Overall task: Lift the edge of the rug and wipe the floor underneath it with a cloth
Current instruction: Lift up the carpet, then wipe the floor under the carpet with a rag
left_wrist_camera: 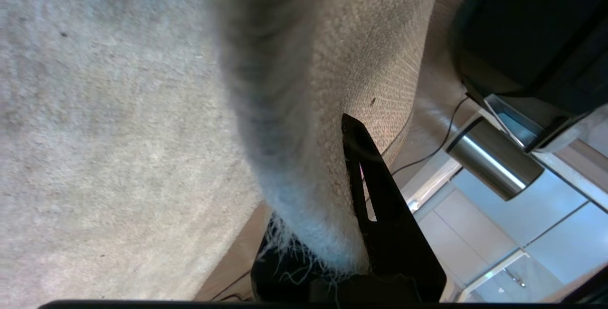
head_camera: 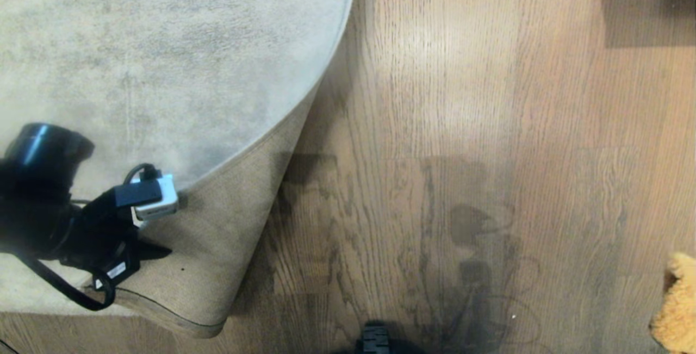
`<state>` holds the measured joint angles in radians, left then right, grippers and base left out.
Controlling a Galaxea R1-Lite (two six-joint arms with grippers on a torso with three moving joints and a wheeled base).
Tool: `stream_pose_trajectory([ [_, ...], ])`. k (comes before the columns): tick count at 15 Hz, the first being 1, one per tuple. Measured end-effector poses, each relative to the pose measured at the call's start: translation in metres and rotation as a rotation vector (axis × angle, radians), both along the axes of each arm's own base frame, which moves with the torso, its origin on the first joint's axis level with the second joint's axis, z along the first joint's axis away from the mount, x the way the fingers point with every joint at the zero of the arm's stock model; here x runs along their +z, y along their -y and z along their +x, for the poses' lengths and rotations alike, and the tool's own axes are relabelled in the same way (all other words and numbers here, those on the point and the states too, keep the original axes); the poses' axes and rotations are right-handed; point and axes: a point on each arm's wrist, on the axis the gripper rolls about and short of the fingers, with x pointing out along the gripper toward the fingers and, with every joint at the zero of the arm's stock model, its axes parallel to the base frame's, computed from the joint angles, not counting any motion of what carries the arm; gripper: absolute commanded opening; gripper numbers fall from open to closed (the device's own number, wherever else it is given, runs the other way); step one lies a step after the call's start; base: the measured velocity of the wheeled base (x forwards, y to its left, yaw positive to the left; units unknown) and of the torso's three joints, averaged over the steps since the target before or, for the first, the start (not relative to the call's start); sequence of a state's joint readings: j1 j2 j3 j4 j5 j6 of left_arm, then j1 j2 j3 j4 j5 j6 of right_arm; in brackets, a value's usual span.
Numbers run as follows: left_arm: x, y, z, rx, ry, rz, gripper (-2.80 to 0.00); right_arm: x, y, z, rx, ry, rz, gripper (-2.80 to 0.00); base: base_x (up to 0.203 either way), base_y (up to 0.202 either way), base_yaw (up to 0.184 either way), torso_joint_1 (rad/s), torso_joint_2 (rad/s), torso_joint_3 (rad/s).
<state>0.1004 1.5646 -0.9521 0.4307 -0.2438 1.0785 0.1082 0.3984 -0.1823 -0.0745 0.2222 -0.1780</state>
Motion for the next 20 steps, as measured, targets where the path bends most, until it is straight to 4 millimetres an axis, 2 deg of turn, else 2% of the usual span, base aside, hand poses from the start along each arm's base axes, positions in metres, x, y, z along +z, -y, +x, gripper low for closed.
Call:
stream_pose_trajectory([
  [5, 0.000, -0.001, 0.007, 0.007, 0.000, 0.000, -2.80, 0.033, -0.015, 0.057, 0.204, -0.086, 0.008, -2.80, 0.000, 0.000, 0.000, 0.000, 0.00, 0.000],
  [9, -0.002, 0.001, 0.007, 0.005, -0.009, -0.001, -2.80, 0.041, -0.041, 0.112, 0.337, -0.143, -0.001, -2.80, 0.000, 0.000, 0.000, 0.000, 0.00, 0.000],
  [12, -0.003, 0.003, 0.007, 0.004, -0.018, -0.006, -2.80, 0.033, -0.072, 0.150, 0.440, -0.155, -0.009, -2.80, 0.000, 0.000, 0.000, 0.000, 0.00, 0.000],
  [15, -0.004, 0.004, 0.007, 0.011, -0.020, 0.010, -2.80, 0.028, -0.117, 0.173, 0.522, -0.149, 0.011, -2.80, 0.000, 0.000, 0.000, 0.000, 0.00, 0.000],
  [20, -0.005, 0.003, 0.007, 0.018, -0.025, 0.015, -2.80, 0.022, -0.183, 0.207, 0.496, -0.172, 0.007, -2.80, 0.000, 0.000, 0.000, 0.000, 0.00, 0.000],
])
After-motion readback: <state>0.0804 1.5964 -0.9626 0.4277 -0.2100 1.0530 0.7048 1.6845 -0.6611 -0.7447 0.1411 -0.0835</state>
